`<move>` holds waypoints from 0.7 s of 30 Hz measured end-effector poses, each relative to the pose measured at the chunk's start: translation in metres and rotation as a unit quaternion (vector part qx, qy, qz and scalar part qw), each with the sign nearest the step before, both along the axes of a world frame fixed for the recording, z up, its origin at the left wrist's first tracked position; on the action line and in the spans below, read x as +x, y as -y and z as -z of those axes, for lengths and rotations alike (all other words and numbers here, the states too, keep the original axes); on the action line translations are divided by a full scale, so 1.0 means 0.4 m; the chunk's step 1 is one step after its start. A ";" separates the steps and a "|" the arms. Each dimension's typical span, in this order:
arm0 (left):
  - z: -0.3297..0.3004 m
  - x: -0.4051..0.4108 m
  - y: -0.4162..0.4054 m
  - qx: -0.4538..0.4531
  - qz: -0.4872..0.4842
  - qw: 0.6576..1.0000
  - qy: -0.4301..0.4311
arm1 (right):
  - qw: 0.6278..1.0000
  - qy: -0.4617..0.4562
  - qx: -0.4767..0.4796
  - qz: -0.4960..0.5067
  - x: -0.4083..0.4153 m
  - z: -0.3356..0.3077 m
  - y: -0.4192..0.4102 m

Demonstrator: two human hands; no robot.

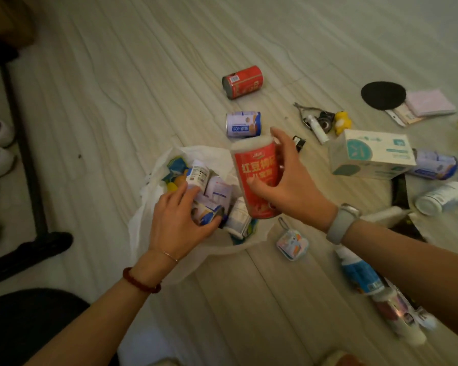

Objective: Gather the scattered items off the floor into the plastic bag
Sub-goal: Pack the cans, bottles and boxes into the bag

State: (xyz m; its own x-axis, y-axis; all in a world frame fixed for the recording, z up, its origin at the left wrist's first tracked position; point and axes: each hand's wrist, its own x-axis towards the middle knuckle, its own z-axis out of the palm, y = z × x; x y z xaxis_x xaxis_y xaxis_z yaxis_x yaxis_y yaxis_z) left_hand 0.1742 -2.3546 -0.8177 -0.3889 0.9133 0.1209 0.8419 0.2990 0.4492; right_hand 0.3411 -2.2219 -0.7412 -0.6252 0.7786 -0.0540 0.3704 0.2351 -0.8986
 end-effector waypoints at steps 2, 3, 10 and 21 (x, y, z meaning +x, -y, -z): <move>0.029 -0.029 0.015 -0.037 -0.027 0.999 0.026 | 0.997 0.044 0.017 -0.066 -0.023 0.028 0.029; 0.044 -0.040 0.023 -0.051 -0.031 0.997 0.044 | 0.993 0.066 0.022 -0.094 -0.031 0.045 0.039; 0.111 -0.078 0.105 -0.077 0.018 0.994 -0.072 | 0.970 0.152 0.056 -0.181 -0.069 0.118 0.073; 0.122 -0.123 0.125 -0.080 -0.366 0.838 0.397 | 0.964 0.149 0.095 -0.198 -0.175 0.156 0.081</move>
State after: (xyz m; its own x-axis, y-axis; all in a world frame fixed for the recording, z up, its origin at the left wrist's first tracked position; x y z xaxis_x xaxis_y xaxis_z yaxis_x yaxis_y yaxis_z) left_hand 0.1250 -2.4047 -0.8663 -0.7513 0.3746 -0.5433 -0.1393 0.7147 0.6855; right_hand 0.2710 -2.2545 -0.8035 -0.8544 0.4956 -0.1564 0.4525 0.5614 -0.6929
